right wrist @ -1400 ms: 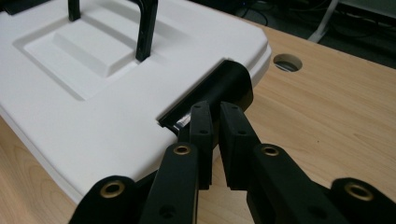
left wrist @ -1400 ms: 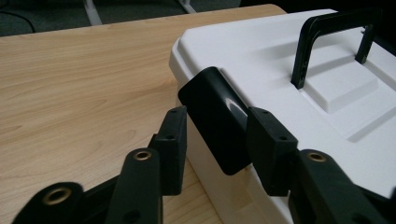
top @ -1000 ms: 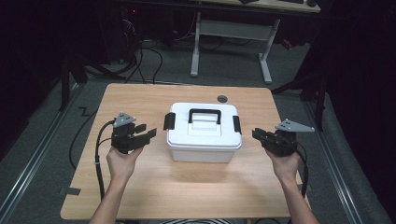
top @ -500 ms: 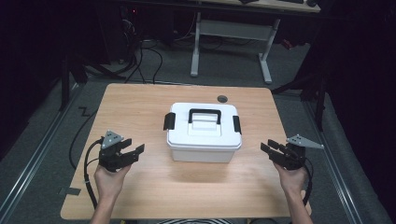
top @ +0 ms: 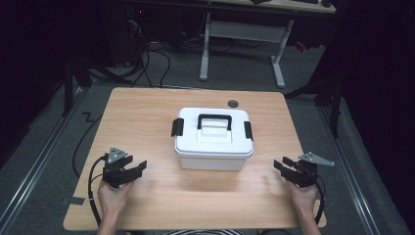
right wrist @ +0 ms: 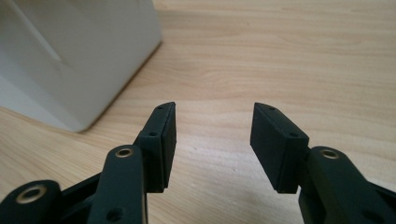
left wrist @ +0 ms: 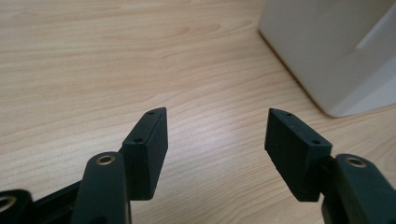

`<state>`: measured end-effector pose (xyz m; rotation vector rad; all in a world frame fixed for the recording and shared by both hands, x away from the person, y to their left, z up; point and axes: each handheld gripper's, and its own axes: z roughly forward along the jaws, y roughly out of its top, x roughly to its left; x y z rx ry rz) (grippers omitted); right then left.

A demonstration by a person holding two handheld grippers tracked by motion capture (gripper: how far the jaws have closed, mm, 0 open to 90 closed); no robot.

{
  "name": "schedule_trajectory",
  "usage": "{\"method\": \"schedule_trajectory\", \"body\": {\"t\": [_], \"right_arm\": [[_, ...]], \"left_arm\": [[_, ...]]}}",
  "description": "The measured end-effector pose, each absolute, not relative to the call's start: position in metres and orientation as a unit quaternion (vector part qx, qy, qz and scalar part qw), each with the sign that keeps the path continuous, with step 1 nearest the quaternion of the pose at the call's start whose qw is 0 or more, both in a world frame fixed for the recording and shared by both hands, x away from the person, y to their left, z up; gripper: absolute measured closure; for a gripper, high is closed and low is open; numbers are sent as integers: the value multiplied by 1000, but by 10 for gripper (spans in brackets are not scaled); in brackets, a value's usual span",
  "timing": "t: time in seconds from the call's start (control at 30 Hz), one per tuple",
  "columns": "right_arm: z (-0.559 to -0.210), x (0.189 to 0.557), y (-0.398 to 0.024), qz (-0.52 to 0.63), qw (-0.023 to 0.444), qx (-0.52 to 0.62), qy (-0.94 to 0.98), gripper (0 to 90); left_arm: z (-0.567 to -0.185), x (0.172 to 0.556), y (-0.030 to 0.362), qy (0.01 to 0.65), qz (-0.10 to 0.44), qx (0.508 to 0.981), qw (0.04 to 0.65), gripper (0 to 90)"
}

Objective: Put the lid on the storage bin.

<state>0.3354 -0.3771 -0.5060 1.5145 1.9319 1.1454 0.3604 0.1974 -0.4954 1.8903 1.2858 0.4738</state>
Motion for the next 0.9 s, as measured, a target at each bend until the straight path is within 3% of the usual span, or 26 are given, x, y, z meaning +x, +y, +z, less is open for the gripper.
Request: {"method": "schedule_trajectory", "body": {"t": [0.6, 0.9], "right_arm": [[-528, 341, -375, 349, 240, 557, 714, 479], [-529, 345, -368, 310, 248, 557, 730, 399]], "left_arm": [[-522, 378, 186, 510, 211, 756, 353, 392], [-533, 381, 179, 498, 218, 771, 332, 373]]}}
